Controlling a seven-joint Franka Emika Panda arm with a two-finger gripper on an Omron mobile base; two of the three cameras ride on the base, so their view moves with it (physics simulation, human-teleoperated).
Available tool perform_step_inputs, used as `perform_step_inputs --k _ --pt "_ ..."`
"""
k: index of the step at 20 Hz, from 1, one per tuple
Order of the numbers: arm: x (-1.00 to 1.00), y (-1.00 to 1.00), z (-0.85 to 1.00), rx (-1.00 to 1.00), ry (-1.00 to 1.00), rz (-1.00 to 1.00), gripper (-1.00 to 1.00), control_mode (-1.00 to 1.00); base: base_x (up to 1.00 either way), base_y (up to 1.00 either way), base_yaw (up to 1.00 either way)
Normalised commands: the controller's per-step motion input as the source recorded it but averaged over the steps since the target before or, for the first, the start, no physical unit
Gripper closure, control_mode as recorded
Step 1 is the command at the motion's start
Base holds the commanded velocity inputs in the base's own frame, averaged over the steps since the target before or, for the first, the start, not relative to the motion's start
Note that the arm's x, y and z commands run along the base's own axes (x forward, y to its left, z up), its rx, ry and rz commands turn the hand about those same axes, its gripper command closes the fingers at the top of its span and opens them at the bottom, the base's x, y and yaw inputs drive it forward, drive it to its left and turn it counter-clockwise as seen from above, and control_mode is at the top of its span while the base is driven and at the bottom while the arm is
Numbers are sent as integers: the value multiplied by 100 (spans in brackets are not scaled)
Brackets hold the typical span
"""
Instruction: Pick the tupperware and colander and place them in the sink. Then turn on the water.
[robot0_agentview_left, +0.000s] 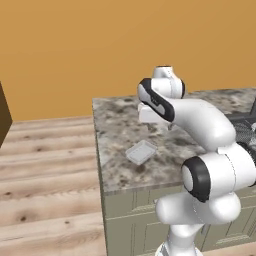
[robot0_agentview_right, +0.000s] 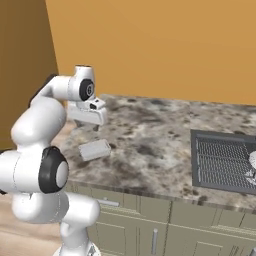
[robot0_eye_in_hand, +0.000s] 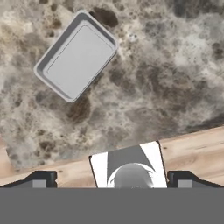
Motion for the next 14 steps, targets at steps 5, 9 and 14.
perform_step_inputs --k 5,9,14 --pt "17 0 -46 0 0 0 -100 -100 0 0 0" --pt "15 0 -46 0 0 0 -100 -100 0 0 0" --pt "8 0 -50 0 0 0 -100 -100 0 0 0"
